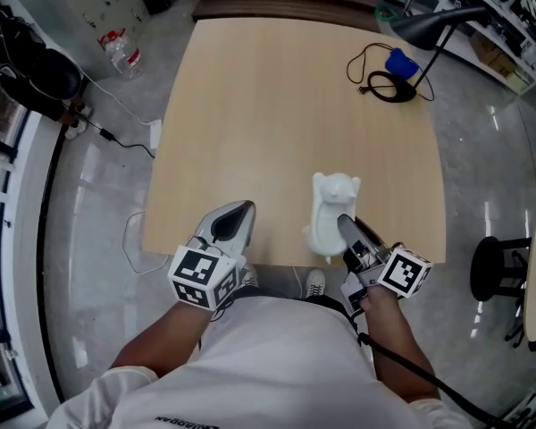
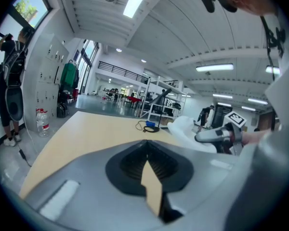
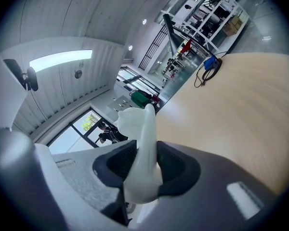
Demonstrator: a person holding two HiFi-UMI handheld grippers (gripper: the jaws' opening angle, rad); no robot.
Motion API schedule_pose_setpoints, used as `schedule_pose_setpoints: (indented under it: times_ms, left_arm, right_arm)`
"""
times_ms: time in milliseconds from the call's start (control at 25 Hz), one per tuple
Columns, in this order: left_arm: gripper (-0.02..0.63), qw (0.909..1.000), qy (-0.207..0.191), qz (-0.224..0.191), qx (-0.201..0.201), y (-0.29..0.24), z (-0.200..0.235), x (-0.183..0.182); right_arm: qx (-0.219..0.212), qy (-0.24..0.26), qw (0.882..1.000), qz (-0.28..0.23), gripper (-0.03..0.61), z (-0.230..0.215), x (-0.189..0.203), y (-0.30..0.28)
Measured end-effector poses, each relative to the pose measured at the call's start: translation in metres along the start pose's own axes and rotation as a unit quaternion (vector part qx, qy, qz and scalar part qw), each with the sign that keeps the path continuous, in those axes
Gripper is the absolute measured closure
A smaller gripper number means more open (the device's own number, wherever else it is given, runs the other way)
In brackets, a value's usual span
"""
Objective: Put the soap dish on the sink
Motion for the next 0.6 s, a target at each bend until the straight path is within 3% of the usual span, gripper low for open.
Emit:
schedule_pose_setpoints:
  times_ms: [200, 400, 600]
  left_arm:
    - [0.606, 0.9998, 0.008, 0.020, 0.005, -0.004, 0.017, 0.012]
    - [0.604, 0.9992, 0.022, 0.033, 0.010, -0.004, 0.028, 0.020]
    - [0.604, 0.9981, 0.037, 0.049, 0.012, 0.000, 0.037, 0.029]
  right_arm:
    - [0.003, -0.057, 0.998, 0.014, 0.443, -0.010, 0.016, -0.033]
    - [0.058, -0.114, 0.991, 0.046, 0.443, -0.041, 0.032, -0.065]
    - [0.100, -0.134, 0.982, 0.086, 0.443, -0.067, 0.048, -0.099]
Point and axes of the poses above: the fingertips, and each gripper's own axes: y backward along the fingers, z to its left, x out of its underside, the point moved 7 cm from there along y, backward along the fingers, and after that the axes turned 3 degrees about z, right-handed, at the moved point
